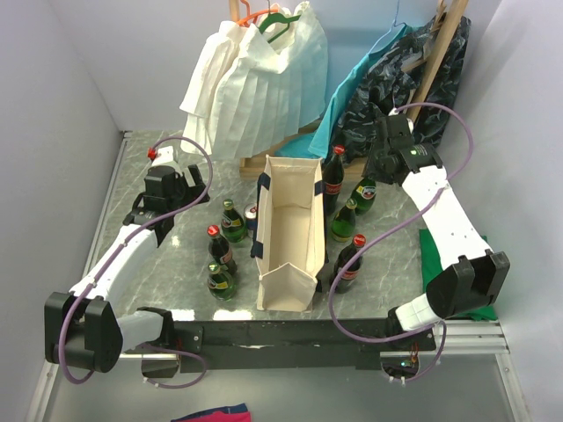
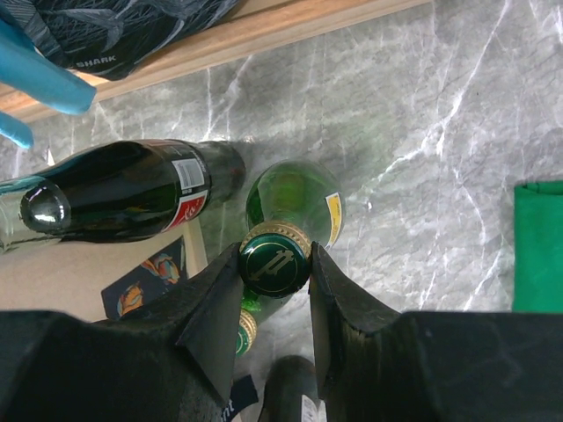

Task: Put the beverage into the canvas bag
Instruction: Pick up the drink from the center of the board, then place the drink in the canvas bag.

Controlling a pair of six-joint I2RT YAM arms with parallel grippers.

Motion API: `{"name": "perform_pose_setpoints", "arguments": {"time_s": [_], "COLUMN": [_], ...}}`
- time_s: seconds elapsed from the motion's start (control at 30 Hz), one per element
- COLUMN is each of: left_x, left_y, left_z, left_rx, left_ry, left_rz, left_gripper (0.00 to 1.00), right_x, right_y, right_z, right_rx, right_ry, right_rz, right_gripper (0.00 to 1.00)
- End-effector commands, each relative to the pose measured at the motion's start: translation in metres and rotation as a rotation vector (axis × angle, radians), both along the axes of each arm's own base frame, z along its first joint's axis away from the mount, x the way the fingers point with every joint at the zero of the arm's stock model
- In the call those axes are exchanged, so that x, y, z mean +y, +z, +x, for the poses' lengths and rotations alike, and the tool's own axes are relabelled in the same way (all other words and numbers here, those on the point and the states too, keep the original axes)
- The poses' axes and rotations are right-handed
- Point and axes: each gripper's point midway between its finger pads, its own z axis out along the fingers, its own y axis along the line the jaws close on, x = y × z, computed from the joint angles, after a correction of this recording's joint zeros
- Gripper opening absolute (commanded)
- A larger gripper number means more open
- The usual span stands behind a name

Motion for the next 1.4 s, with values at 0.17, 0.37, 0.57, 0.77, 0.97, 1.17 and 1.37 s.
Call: {"name": "perform_pose_setpoints", "arguments": {"time_s": [0.17, 0.37, 0.57, 0.77, 0.97, 1.17, 1.37], "left_x": [-0.006, -0.007, -0.008, -0.01, -0.01, -0.01, -0.011], "left_y": [0.013, 0.012, 0.011, 0.011, 0.011, 0.011, 0.01], "left_z": [0.0, 0.0, 0.0, 0.001, 0.001, 0.0, 0.0], "left_rx": [-0.037, -0.039, -0.037, -0.035, -0.036, -0.036, -0.038], "left_ry": [-0.018, -0.024, -0.029, -0.035, -0.038, -0.04, -0.044], "left_rz": [-0.025, -0.03, -0.033, -0.038, -0.039, -0.039, -0.037], "left_gripper": [0.96, 0.96, 0.96, 0.96, 0.96, 0.96, 0.96], "right_x": [-0.002, 0.004, 0.01, 0.011, 0.013, 0.013, 0.005], "right_y": [0.083, 0.108, 0.124, 0.133, 0.141, 0.153, 0.165], "right_z": [-0.001, -0.013, -0.026, -0.036, -0.042, -0.047, -0.053], "right_rx": [-0.235, -0.255, -0.279, -0.293, -0.309, -0.333, -0.366], "right_ry": [0.035, 0.113, 0.174, 0.204, 0.224, 0.229, 0.203], "right_rz": [0.006, 0.014, 0.034, 0.038, 0.048, 0.053, 0.033], "right_gripper": [0.0, 0.0, 0.0, 0.0, 0.0, 0.0, 0.0]}}
